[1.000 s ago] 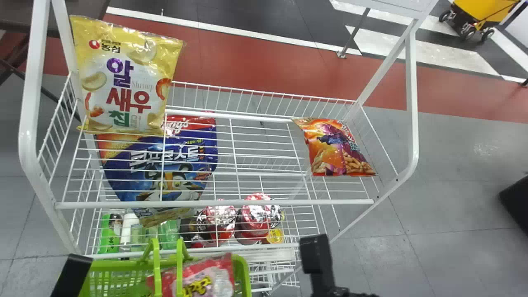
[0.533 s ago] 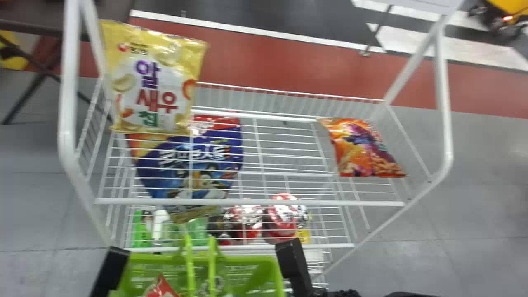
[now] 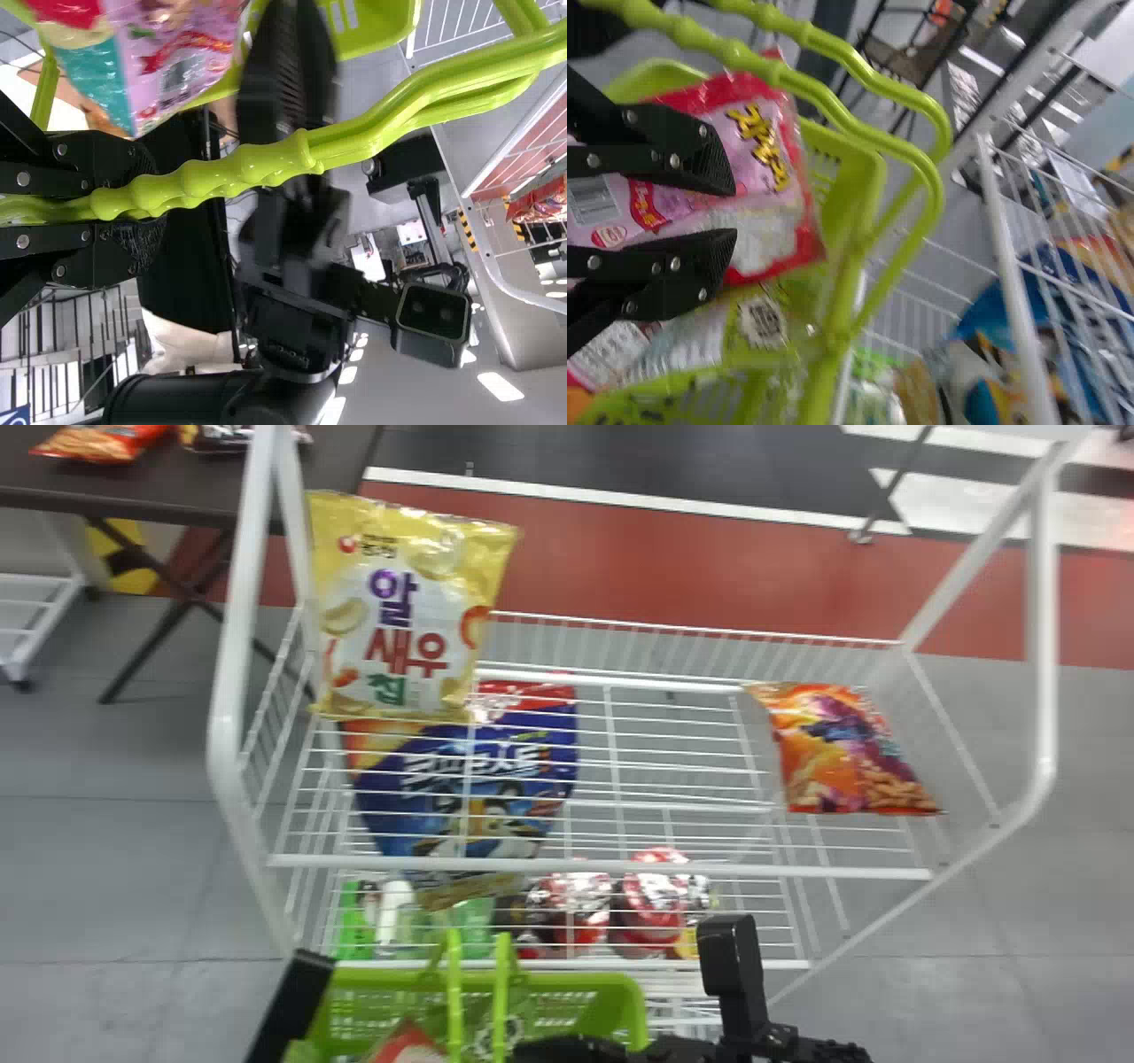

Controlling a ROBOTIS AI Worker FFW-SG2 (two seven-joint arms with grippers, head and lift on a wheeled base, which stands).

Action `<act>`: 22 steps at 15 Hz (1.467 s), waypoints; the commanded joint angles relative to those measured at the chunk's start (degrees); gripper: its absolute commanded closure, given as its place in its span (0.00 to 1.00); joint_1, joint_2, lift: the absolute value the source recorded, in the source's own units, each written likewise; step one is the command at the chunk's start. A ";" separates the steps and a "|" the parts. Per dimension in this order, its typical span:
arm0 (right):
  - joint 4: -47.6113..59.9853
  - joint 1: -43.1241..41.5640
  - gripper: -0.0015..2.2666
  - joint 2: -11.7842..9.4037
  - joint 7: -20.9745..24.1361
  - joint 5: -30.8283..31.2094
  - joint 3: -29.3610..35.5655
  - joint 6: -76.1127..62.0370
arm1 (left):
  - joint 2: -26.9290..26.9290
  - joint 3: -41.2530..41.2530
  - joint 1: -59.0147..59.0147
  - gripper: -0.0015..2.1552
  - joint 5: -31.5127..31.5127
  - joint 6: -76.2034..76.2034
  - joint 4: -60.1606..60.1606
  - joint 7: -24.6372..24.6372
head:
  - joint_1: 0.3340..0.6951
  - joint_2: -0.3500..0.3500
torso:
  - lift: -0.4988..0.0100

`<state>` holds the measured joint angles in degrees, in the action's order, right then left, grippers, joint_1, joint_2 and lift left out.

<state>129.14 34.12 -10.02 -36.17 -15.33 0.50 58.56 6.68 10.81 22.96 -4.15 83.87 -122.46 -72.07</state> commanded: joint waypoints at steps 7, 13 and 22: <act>-0.73 1.30 0.03 0.87 8.66 1.80 8.47 -36.63 | -0.09 0.44 -0.46 0.83 0.02 0.11 0.56 0.09 | 1.00 0.00 | 0.95; -11.72 -14.43 0.03 3.42 23.61 9.97 9.87 -38.56 | -0.09 0.44 -0.38 0.83 0.02 0.11 0.73 0.17 | 1.00 0.00 | 0.95; -16.73 -30.95 0.03 3.60 26.77 17.88 12.86 -9.91 | 0.70 0.44 -0.55 0.83 -0.25 0.11 1.08 0.09 | 1.00 0.00 | 0.95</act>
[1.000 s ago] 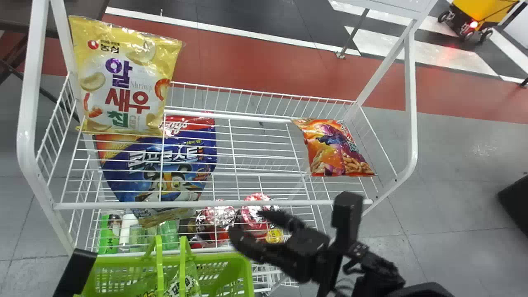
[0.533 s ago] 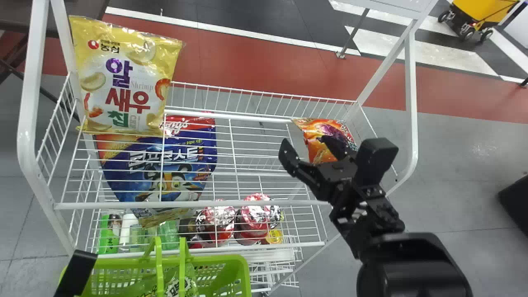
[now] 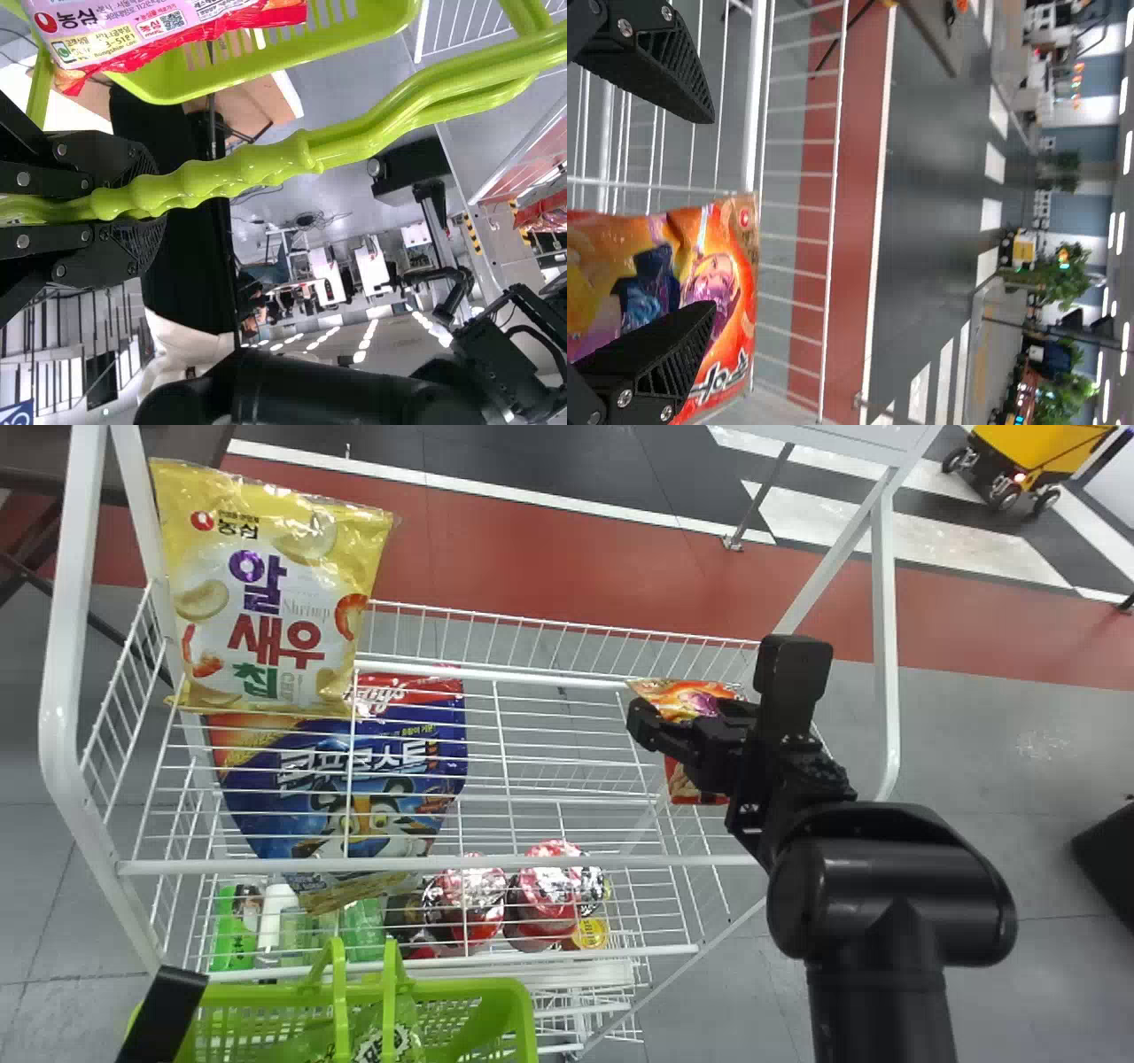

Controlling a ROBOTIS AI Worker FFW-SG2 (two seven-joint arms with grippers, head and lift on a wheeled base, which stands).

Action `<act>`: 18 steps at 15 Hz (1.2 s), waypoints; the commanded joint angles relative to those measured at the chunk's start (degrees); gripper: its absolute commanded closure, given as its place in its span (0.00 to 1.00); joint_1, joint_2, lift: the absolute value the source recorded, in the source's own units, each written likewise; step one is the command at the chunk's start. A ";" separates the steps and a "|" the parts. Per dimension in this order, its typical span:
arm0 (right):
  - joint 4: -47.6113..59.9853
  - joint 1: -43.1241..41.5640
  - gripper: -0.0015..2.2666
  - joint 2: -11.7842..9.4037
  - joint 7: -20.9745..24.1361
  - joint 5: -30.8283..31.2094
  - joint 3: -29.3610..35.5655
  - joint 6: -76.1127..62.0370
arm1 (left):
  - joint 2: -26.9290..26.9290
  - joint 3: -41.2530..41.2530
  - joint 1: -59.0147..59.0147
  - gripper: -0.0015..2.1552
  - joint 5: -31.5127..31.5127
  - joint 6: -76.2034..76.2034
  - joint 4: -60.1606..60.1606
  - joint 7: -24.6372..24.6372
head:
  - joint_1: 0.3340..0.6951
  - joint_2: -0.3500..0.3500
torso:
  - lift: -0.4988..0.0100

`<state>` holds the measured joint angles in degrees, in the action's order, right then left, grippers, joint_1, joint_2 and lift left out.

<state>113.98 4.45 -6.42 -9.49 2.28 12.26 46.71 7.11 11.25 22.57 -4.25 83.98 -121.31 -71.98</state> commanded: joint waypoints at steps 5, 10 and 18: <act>-7.46 -3.31 0.15 -0.61 -1.14 1.06 3.74 3.70 | 0.27 0.26 -0.59 0.83 -0.14 0.18 0.02 -0.09 | 1.00 0.00 | 0.95; -4.29 1.17 0.93 -0.08 -5.10 0.01 4.18 -3.51 | 0.09 0.88 -0.77 0.83 0.12 0.88 -0.16 0.00 | 1.00 0.00 | 0.95; 7.66 9.78 0.94 2.29 -4.31 -5.18 6.46 -12.83 | 0.18 0.79 -0.15 0.83 0.12 0.70 -0.59 -0.09 | 1.00 0.00 | 0.95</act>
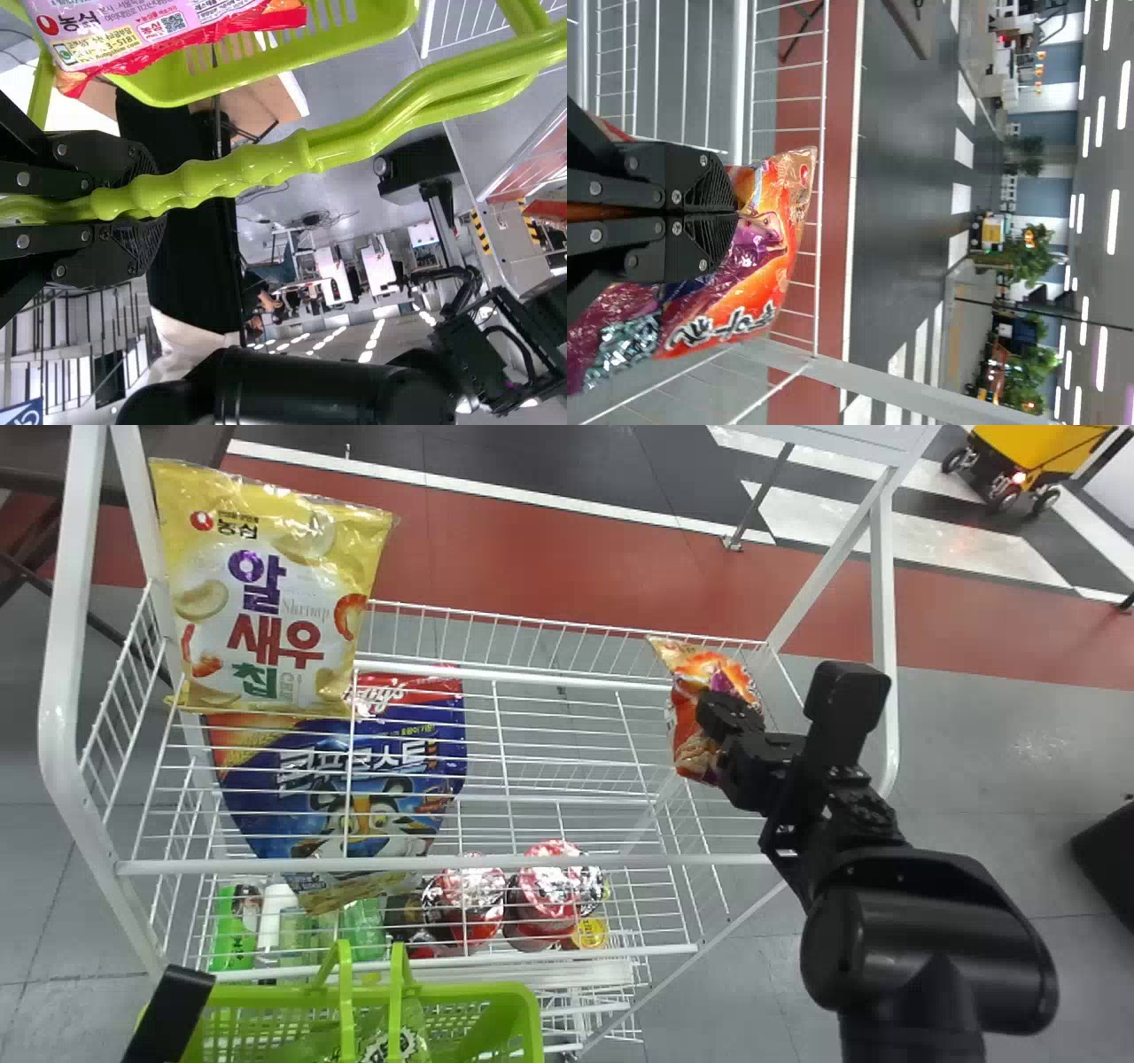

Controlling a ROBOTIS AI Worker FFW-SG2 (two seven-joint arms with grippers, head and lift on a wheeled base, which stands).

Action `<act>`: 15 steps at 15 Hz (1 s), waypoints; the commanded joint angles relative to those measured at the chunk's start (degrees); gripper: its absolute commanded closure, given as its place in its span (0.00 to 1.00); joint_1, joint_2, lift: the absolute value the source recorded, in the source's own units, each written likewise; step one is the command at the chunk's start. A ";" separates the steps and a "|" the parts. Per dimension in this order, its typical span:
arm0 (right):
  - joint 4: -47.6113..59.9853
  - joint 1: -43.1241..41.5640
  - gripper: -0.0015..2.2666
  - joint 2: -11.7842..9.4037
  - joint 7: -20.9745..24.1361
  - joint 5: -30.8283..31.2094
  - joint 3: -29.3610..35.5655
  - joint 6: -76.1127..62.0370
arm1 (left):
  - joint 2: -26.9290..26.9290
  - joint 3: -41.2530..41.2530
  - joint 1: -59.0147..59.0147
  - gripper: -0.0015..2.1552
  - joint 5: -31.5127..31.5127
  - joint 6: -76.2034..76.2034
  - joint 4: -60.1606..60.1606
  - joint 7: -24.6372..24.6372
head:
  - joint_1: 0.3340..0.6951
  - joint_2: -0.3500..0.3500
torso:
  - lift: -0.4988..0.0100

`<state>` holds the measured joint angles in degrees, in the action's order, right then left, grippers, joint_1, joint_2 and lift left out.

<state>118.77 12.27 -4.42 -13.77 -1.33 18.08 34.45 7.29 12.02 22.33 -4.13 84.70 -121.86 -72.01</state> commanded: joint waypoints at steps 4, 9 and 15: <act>17.20 13.66 0.94 0.99 -0.82 -8.17 0.99 -2.32 | -0.08 -0.07 0.17 0.83 0.00 -0.18 -0.05 0.11 | 1.00 0.00 | 0.95; 29.06 27.28 0.94 0.90 -3.55 -13.97 -0.33 -3.91 | -0.61 -0.16 0.17 0.83 0.26 -1.24 0.48 0.38 | 1.00 0.00 | 0.95; 34.34 32.90 0.94 0.47 -13.04 -21.88 -2.00 16.31 | -0.61 -0.07 -0.80 0.83 0.26 -1.77 1.36 1.17 | 1.00 0.00 | 0.95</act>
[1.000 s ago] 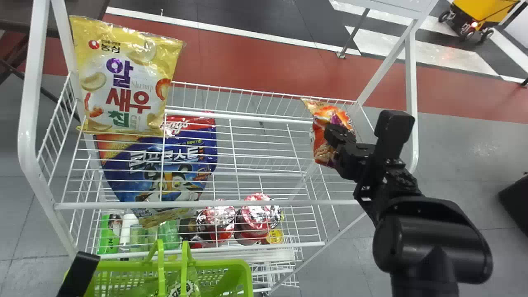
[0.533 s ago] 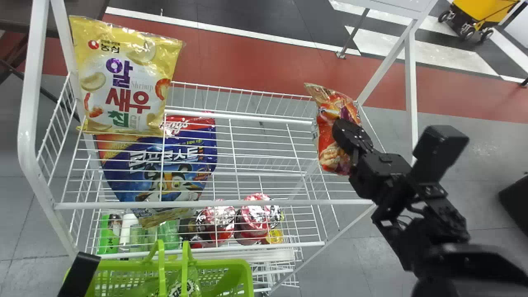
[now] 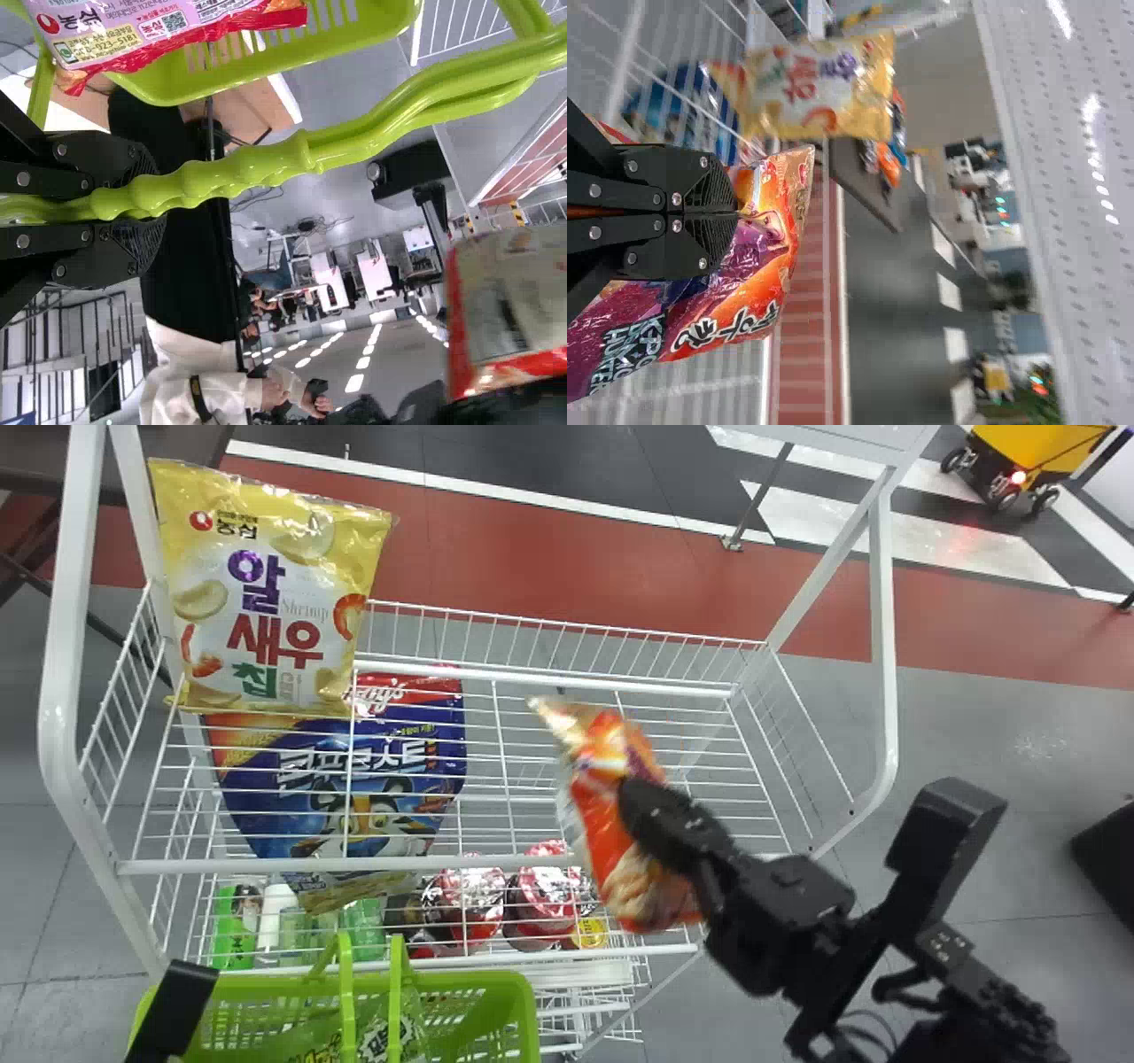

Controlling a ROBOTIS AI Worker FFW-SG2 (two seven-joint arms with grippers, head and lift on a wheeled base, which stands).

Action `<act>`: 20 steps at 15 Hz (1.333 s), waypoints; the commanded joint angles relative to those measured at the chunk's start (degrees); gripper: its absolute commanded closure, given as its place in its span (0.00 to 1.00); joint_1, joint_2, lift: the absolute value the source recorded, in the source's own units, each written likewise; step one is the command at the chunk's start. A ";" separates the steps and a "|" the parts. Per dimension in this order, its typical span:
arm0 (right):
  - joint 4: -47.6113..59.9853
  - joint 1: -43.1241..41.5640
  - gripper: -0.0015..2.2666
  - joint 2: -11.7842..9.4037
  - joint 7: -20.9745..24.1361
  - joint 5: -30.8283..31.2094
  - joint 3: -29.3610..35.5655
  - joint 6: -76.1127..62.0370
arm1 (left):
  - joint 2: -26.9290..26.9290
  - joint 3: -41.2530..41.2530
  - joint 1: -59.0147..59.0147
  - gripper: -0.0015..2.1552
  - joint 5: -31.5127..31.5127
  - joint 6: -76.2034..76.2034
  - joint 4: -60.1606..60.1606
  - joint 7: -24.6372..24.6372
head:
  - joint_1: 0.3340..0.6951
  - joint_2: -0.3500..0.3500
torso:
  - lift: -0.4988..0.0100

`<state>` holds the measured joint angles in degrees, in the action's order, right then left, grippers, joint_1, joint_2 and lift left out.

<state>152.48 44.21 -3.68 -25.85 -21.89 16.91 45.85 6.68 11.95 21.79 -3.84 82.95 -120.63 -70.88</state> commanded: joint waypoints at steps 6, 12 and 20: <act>-5.35 2.81 0.94 -6.07 -0.08 4.58 -10.58 8.07 | 0.00 -0.08 -0.35 0.83 -0.38 -0.54 0.31 -0.22 | 1.00 0.00 | 0.95; -17.66 1.76 0.94 -12.93 3.35 10.12 -23.41 -1.59 | -0.09 0.18 -0.35 0.83 -0.20 -0.54 0.13 -0.05 | 1.00 0.00 | 0.95; -20.38 0.35 0.94 -15.65 0.62 9.15 -33.78 1.04 | 0.00 0.27 0.09 0.83 -0.12 -0.54 -0.22 -0.05 | 1.00 0.16 | 0.95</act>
<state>133.26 45.18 -19.34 -22.26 -11.75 -16.22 46.82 6.66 12.14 21.85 -3.90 82.43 -120.75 -70.89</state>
